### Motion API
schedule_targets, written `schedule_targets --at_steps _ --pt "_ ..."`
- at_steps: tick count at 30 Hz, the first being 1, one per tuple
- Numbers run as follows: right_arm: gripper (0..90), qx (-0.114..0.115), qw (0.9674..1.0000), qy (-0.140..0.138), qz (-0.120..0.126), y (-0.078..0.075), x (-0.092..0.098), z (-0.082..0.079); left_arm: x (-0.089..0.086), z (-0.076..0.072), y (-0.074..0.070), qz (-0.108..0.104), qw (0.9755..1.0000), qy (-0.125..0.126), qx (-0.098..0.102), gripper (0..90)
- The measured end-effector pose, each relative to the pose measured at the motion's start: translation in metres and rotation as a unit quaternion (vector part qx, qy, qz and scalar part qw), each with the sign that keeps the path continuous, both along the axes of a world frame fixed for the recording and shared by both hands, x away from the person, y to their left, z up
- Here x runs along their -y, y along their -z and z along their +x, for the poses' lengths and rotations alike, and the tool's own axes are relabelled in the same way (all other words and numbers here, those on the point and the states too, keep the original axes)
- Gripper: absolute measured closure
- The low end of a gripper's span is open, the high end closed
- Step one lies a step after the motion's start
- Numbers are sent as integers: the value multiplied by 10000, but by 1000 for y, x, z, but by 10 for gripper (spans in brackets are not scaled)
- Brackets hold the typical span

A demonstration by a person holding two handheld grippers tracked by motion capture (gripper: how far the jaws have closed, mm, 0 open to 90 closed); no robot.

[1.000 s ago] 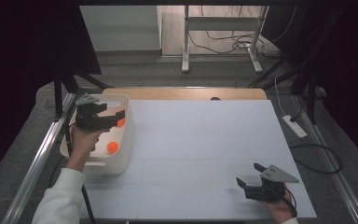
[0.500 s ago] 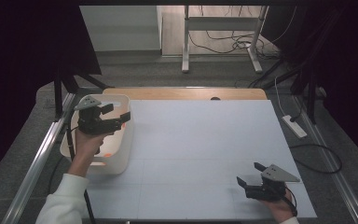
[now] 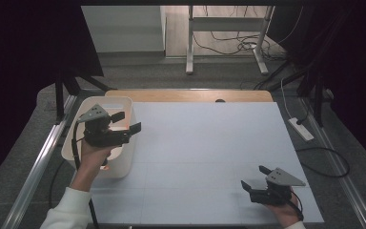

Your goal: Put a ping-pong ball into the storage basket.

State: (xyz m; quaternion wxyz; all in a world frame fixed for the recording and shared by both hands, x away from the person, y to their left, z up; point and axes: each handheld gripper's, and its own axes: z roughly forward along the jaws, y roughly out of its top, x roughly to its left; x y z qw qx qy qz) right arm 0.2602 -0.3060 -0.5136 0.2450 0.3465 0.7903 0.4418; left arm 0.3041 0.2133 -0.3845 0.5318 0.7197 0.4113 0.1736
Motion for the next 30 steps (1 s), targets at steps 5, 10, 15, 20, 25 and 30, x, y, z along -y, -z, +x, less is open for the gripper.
schedule_targets --at_steps 5,10,15,20,25,30 --pt "120 -8 10000 14 -9 0 0 0 7 -7 1 -56 9997 213 45 186" --pt "120 -9 10000 47 -1 0 1 0 14 -12 2 -71 9993 361 71 185" --pt "120 -6 10000 54 15 0 2 0 25 -22 2 -68 9982 576 144 185" --pt "120 15 10000 70 1 0 2 -1 34 -30 5 15 9967 789 191 185" --pt "120 5 10000 94 -30 0 3 -2 42 -37 9 66 9955 914 234 185" --pt "121 16 9999 108 -14 -1 4 -3 51 -43 14 130 9941 1054 204 184"
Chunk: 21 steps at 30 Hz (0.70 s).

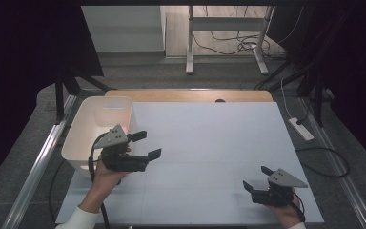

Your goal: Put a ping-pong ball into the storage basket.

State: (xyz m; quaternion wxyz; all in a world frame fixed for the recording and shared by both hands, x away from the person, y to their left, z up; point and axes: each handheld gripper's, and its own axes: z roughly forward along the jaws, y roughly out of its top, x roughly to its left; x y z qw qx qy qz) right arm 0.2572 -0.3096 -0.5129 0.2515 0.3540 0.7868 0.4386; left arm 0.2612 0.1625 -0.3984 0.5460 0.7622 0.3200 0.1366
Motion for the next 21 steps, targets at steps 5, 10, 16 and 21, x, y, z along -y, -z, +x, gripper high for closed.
schedule_targets --at_steps 5,10,16,21 --pt "120 -5 10000 -3 -2 0 0 0 6 -7 11 38 10000 75 -13 185" --pt "120 -1 10000 4 10 0 0 0 12 -19 26 162 9999 30 -1 185" --pt "120 -2 10000 -6 5 0 0 0 13 -30 40 328 9995 -24 4 186" --pt "121 -5 10000 -11 8 0 0 0 11 -36 59 464 9989 -99 -54 186"
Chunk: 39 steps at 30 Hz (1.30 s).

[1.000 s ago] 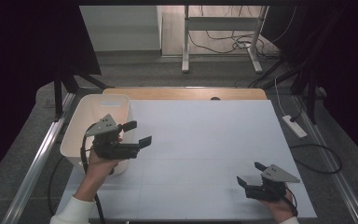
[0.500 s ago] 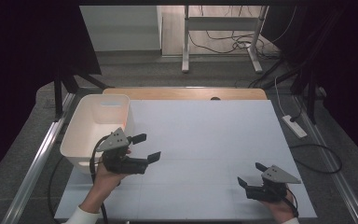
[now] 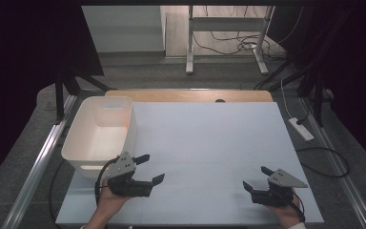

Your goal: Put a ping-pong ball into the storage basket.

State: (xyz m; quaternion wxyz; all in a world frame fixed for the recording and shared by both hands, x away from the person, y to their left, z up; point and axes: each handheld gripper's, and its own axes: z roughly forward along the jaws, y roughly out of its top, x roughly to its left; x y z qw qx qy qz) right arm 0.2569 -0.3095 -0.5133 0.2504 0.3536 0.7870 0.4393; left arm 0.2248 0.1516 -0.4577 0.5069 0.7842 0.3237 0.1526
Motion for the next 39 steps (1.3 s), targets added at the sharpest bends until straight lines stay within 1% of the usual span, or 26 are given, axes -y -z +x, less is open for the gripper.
schedule_targets --at_steps 3,7,9,11,12,14,18,21,24,33,39 --pt "121 -5 10000 -5 -1 0 0 0 -3 -3 12 75 9999 -144 2 188" --pt "120 -18 10000 -8 -16 0 -1 0 -8 -7 24 59 9998 -182 -12 188" --pt "120 -14 10000 -12 -18 0 -1 0 -11 -10 29 47 9997 -229 29 189" --pt "120 -4 10000 -30 1 0 -1 -1 -15 -13 34 -38 9996 -269 41 191" --pt "120 3 10000 -38 6 0 -1 -1 -18 -15 38 -68 9996 -276 1 193" --pt "120 16 10000 -87 31 0 -1 -1 -23 -17 43 -12 9995 -305 -59 193" --pt "120 28 9998 -203 27 0 -3 -3 -32 -21 50 -4 9992 -377 -149 193" --pt "120 29 9998 -209 35 0 -4 -4 -37 -22 54 -31 9990 -406 -198 193" --pt "120 21 9998 -207 33 0 -3 -4 -38 -22 55 -27 9989 -413 -230 194" --pt "120 10 9996 -263 35 0 -4 -4 -39 -19 57 -22 9987 -459 -221 198" --pt "120 -11 9995 -311 37 1 -4 -5 -39 -18 57 -56 9986 -472 -242 199"
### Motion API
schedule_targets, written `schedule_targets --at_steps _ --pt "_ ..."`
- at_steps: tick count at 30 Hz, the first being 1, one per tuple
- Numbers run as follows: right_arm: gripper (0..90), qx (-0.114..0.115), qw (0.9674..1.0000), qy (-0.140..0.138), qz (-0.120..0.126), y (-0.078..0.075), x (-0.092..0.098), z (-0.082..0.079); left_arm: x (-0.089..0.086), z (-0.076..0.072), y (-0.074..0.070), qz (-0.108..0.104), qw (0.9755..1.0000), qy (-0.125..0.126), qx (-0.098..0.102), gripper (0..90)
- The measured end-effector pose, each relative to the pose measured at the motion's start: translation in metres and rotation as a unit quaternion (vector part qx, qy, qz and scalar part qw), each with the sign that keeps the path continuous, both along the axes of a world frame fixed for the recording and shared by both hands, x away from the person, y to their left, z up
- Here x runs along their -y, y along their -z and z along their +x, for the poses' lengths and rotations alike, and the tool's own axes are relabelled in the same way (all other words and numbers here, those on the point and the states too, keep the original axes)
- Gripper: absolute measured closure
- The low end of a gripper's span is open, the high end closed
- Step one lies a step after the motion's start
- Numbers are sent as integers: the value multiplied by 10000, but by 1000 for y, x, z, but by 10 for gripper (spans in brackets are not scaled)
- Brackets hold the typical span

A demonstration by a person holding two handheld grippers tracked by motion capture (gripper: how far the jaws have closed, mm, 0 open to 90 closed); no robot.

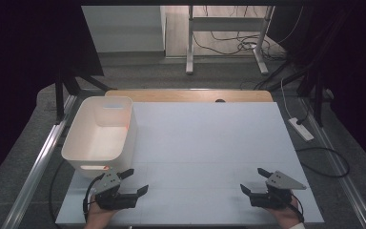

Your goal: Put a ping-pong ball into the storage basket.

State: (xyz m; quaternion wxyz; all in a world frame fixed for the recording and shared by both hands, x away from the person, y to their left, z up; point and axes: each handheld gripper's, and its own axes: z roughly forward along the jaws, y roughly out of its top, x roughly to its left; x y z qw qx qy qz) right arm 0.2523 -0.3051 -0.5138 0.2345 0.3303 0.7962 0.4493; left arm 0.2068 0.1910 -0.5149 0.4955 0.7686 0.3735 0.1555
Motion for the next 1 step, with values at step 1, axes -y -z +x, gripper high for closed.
schedule_targets --at_steps 1 --pt "120 4 10000 -3 6 0 0 0 0 0 0 2 10000 -3 3 199"
